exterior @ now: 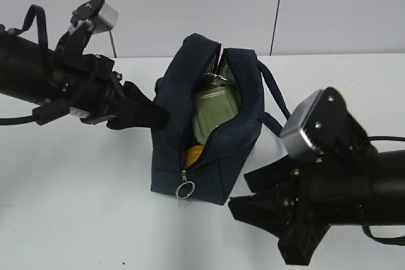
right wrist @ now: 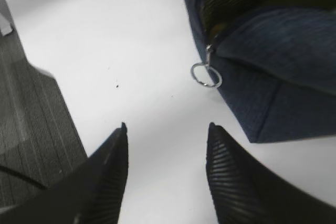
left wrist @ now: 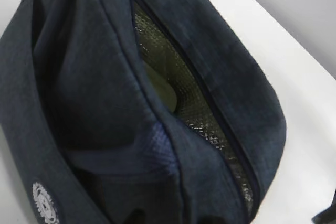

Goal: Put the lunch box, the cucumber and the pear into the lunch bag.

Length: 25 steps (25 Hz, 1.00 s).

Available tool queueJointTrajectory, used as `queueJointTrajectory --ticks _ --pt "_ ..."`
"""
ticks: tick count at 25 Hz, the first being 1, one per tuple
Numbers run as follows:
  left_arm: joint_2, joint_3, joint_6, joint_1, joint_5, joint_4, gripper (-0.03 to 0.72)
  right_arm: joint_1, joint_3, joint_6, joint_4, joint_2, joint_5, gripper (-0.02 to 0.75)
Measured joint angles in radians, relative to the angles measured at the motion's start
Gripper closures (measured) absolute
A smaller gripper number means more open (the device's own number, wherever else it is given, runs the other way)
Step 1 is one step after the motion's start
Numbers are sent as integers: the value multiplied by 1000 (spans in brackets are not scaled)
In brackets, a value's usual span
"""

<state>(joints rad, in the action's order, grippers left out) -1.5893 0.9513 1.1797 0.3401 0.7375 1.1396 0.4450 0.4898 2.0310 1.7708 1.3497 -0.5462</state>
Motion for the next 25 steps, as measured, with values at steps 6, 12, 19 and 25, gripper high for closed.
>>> queueJointTrajectory --ticks 6,12,19,25 --pt "-33 1 0 0 -20 56 466 4 42 201 16 216 -56 358" --pt "-48 1 0 0 -22 95 607 4 131 272 21 354 -66 360" --pt "-48 1 0 0 -7 127 704 4 189 353 22 370 -73 361" --pt "-50 1 0 0 15 174 704 4 235 387 22 412 -80 361"
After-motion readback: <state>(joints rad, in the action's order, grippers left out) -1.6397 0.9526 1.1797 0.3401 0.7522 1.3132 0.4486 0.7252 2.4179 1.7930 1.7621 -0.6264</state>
